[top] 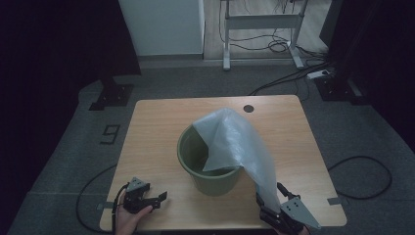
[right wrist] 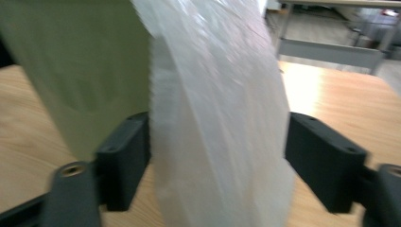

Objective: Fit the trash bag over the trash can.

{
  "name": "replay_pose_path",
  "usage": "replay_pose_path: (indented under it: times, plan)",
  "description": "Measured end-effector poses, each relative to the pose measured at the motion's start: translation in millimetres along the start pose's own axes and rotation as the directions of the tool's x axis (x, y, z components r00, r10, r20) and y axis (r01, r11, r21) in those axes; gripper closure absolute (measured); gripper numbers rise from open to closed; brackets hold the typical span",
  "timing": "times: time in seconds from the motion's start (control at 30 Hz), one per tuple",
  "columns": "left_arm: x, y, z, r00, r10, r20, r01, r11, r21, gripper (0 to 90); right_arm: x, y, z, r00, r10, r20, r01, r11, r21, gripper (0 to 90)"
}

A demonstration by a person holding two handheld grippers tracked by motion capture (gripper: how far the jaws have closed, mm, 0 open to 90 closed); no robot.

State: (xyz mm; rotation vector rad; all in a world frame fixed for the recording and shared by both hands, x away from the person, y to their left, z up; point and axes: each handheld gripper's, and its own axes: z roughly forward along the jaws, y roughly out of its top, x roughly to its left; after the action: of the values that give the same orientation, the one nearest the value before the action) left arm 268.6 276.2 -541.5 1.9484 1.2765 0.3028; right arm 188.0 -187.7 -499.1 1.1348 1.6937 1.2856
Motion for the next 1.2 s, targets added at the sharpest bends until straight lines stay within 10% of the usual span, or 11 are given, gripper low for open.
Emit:
replay_pose_path:
  times: [0.23, 0.33, 0.77, 0.97, 1.2]
  plan:
    - [-2.2, 1.4, -1.1, 1.0, -0.005, 0.008, 0.005, 0.9999, -0.014, 14.3, -19.7, -2.7, 5.0, 0.9976, 0.032, 0.061, -0.034, 0.999, 0.025, 80.1]
    - [-3.6, 3.3, -3.7, 1.0, -0.003, 0.004, 0.003, 0.9995, -0.031, 14.3, -25.4, 0.7, 5.2, 0.9971, 0.039, 0.066, -0.04, 0.999, 0.012, 86.3]
    - [-29.5, 32.3, -44.5, 0.9994, 0.026, 0.021, -0.021, 0.9731, -0.23, 19.4, -58.5, 89.6, -0.2, 0.9928, 0.0, 0.12, 0.027, 0.974, -0.225, 88.7]
    - [-46.0, 47.4, -66.7, 0.9985, 0.055, 0.01, -0.049, 0.945, -0.323, 19.9, -46.3, 135.7, 7.2, 0.9955, -0.056, 0.076, 0.078, 0.942, -0.327, 88.6]
    - [-65.1, 65.3, -79.7, 0.9957, 0.088, 0.03, -0.07, 0.9213, -0.383, 20.3, -12.6, 159.0, 21.4, 0.9895, -0.14, -0.037, 0.119, 0.932, -0.342, 88.5]
